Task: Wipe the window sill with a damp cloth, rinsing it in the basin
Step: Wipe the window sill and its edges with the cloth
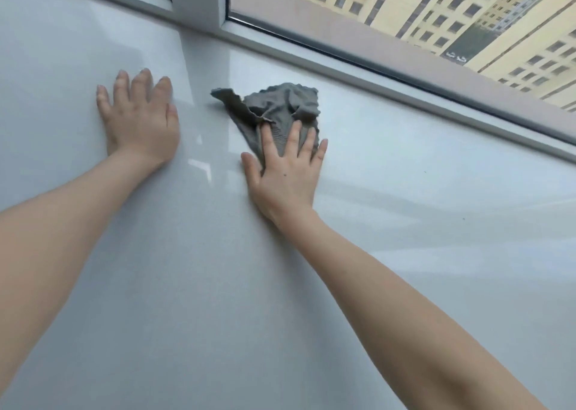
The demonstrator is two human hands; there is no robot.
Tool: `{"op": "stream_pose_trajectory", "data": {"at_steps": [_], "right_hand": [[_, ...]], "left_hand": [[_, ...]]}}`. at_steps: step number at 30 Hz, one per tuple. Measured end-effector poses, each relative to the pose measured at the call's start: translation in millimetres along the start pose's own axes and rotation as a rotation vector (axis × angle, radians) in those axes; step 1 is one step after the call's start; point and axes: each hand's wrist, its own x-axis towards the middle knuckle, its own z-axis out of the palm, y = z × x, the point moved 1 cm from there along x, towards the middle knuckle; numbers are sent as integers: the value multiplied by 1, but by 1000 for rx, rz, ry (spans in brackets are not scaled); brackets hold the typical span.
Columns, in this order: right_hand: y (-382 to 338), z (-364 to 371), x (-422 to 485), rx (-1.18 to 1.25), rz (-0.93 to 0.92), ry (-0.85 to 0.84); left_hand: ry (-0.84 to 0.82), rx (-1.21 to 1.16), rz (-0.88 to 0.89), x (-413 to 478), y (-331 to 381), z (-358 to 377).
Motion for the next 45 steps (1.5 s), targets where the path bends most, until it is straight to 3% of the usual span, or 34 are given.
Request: {"op": "stream_pose_trajectory", "data": {"at_steps": [3,5,8,10,13,17,21,23,26,30,32,37,41,45], "right_hand": [[53,-2,-18,-9,-149,54],[126,-9,-38,-34,13,67],[221,-21,-82,-103,367,-52],[241,-24,-99,-120,415,-101],[222,-37,-106,-80,387,-22],[144,-95,-132,269,212,396],[85,-143,-168,605,277,169],[89,-134,-171,492,395,59],[94,-106,-175,86,453,-18],[66,-61,-188,237,538,-205],[44,-30,-191,186,533,-281],[64,0,-119,110,369,10],[102,-10,-13,47,353,38],[68,-16,75,104,95,49]], "left_hand": [[11,-1,23,-1,-3,0],[11,14,28,-1,-4,-1],[-16,10,10,-5,0,-4],[-32,-1,-6,-13,4,-6],[-35,-55,28,-27,11,-10],[12,-145,94,-44,18,-23],[16,-191,122,-56,22,-31],[1,-201,130,-60,23,-34],[12,-214,131,-64,19,-42],[8,-212,118,-62,2,-42],[-1,-220,109,-63,-5,-39],[0,-250,148,-60,-17,-33],[69,-296,189,-46,-27,-33],[154,-323,224,-33,-36,-30]]}}
